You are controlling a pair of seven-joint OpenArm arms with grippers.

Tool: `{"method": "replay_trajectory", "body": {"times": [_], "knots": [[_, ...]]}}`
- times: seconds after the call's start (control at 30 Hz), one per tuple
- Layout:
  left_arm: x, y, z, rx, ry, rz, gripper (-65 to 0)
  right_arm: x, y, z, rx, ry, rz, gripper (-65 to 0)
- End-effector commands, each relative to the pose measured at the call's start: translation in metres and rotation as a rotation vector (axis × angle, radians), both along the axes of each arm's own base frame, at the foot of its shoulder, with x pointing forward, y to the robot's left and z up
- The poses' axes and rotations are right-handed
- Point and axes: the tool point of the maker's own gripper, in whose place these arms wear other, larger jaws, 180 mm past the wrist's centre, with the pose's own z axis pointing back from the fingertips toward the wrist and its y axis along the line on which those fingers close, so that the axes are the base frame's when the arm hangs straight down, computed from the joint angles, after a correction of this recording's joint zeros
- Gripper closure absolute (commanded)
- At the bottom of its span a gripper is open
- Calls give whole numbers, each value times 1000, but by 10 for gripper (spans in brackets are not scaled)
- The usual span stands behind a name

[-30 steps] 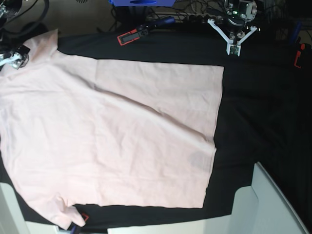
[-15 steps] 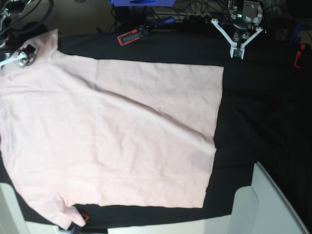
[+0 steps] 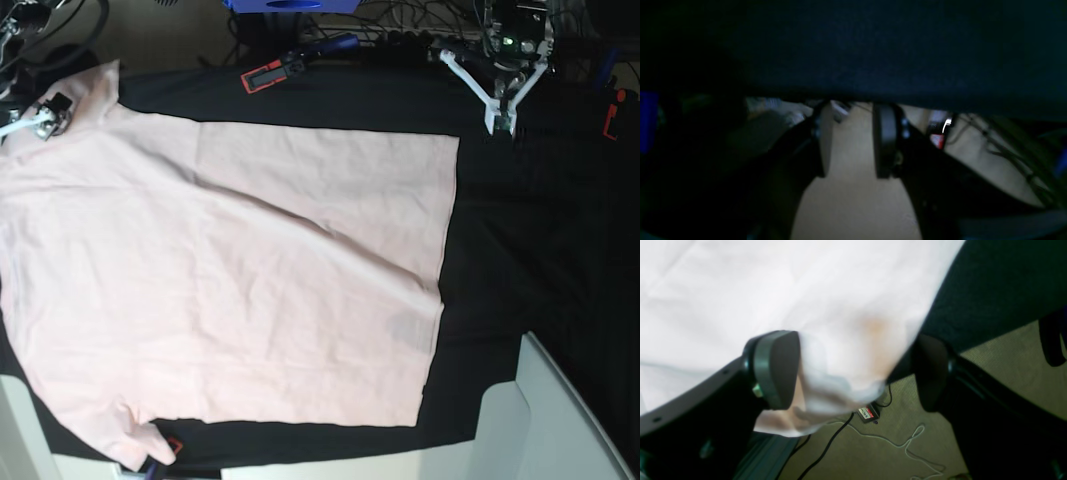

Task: Fold the T-shirt properly
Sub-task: 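Move the left gripper to the hem corner and pinch the fabric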

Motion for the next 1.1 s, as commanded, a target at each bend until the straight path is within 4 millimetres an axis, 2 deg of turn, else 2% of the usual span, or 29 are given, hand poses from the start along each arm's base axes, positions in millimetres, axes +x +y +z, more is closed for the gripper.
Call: {"method": "replay_trajectory", "body": {"times": [0.0, 0.2, 0.3, 0.43, 0.53, 0.63, 0.67, 0.77, 0.87, 0.9, 0.97, 1.07], "knots": [[96, -15, 121, 10, -723, -89, -227, 7, -9, 8, -26, -29, 3, -486], [80, -15, 109, 9, -675, -90, -227, 3, -8, 7, -24, -23, 2, -486], [90, -12, 108, 12, -685, -83, -227, 14, -5, 8, -18, -41, 8, -485], [77, -10, 96, 14, -643, -78, -227, 8, -4, 3, -11, -18, 15, -485], [55, -2, 84, 33, -584, -93, -225, -1, 2, -4, 8, 3, 10, -485], [61, -4, 88, 32, -596, -107, -215, 18, -2, 3, 1, -35, 11, -485], [57, -5, 86, 27, -587, -103, -181, 17, -4, 3, -3, -32, 12, -485], [46, 2, 77, 36, -551, -96, 0, 14, -8, 4, -14, -21, 20, -485], [26, 7, 64, 49, -493, -106, 0, 5, -1, -3, 3, -1, 20, -485], [27, 6, 65, 44, -494, -109, 0, 5, 1, -3, 4, -2, 23, -485], [36, 2, 69, 42, -512, -116, 0, 21, -1, 2, 2, -32, 23, -485], [24, 1, 61, 35, -480, -108, 0, 19, -2, 1, 0, -25, 23, -485]]}}
